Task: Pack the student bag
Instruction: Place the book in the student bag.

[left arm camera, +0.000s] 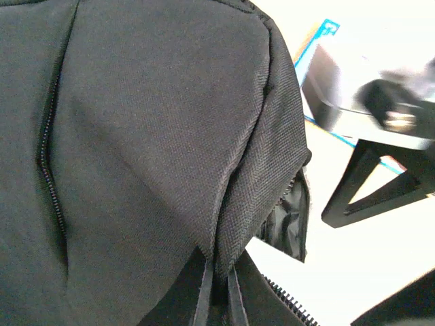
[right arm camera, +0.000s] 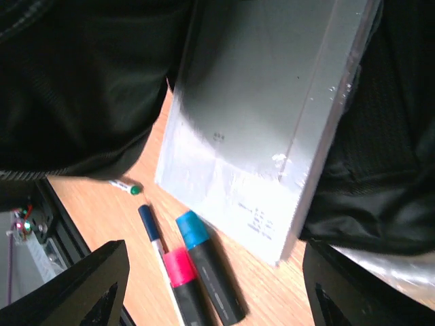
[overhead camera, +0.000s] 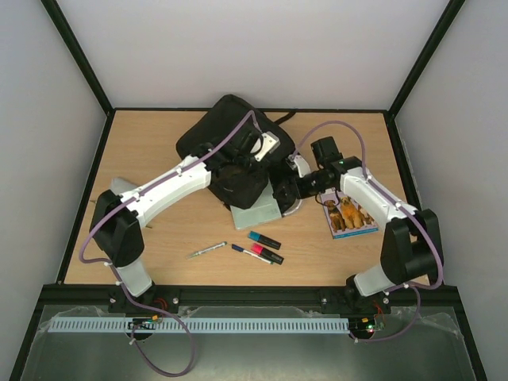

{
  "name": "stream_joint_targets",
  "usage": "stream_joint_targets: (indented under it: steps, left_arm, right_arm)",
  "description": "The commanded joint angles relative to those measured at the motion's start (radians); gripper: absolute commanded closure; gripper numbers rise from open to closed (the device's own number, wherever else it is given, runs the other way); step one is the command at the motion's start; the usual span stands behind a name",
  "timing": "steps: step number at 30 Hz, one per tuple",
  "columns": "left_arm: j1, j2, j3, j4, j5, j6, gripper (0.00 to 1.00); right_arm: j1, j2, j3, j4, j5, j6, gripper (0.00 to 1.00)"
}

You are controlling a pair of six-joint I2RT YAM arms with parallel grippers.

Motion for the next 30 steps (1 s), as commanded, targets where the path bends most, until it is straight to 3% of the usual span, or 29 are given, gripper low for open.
stream_joint_targets:
  steps: [1,5,12,15,19,26,30]
  left_arm:
    - [0.018,-0.053,-0.011,0.045,0.012,0.041,0.98]
    - [0.027,-0.053,0.008,0.035,0.021,0.061,0.98]
    - [0.072,-0.05,0.072,-0.02,0.162,0.118,0.98]
    - [0.079,-0.032,0.119,-0.077,0.206,0.147,0.98]
    - [0.081,-0.015,0.165,-0.133,0.249,0.175,0.98]
    - [0.088,0.019,0.217,-0.185,0.315,0.198,0.98]
    - [0.089,0.039,0.224,-0.196,0.339,0.197,0.98]
  right_arm:
    - [-0.003,-0.057,-0.038,-0.13,0.023,-0.134,0.29]
    - [-0.001,-0.138,-0.069,-0.171,0.016,-0.258,0.32]
    - [0.056,-0.333,-0.169,-0.133,0.109,-0.62,0.52]
    - [0.118,-0.35,-0.197,-0.111,0.196,-0.741,0.56]
    - [0.224,-0.315,-0.195,-0.092,0.32,-0.811,0.55]
    - [0.422,-0.278,-0.296,0.078,0.577,-0.897,0.42]
    - [0.479,-0.207,-0.329,0.167,0.667,-0.941,0.41]
